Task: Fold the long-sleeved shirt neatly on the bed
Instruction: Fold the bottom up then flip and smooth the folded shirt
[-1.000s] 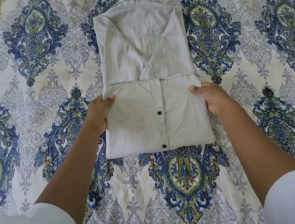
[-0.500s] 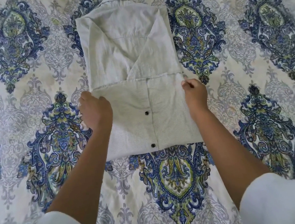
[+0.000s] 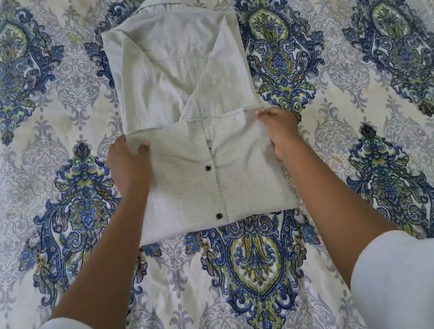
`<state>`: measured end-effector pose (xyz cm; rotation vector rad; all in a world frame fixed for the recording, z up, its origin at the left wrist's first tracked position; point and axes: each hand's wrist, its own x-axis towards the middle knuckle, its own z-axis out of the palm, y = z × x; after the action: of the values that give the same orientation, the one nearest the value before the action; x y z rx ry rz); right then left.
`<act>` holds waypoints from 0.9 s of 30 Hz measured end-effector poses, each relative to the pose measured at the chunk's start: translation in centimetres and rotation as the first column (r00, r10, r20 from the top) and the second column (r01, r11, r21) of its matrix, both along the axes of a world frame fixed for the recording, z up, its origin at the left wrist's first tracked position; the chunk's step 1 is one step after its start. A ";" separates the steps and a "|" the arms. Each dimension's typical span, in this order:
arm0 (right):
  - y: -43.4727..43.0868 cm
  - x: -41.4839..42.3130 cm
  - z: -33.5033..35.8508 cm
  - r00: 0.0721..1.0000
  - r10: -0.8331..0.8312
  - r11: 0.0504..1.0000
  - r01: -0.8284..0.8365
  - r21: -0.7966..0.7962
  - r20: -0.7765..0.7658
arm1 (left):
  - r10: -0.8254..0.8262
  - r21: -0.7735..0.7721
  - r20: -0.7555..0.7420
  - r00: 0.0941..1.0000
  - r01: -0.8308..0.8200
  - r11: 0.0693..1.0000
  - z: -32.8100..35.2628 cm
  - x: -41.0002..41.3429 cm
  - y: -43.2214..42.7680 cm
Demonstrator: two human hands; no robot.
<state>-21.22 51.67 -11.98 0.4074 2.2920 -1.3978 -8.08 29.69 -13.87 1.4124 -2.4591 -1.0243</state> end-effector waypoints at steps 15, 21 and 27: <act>-1.5 7.7 -2.6 0.505 0.740 0.649 -0.363 0.669 -0.444 | -0.615 -0.214 0.209 0.761 0.649 0.730 -0.7 1.8 6.5; -4.9 2.8 -1.2 0.533 0.801 0.538 -0.438 0.720 -0.274 | -0.520 -0.245 0.159 0.839 0.544 0.803 0.9 -4.3 4.5; -6.3 0.8 -1.2 0.564 0.780 0.567 -0.458 0.685 -0.269 | -0.468 -0.109 0.058 0.882 0.471 0.875 0.8 -5.8 2.9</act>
<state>-20.46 45.37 -13.13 -0.7911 2.8251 -0.4526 -13.93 32.58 -13.04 0.8084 -2.9078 -0.9069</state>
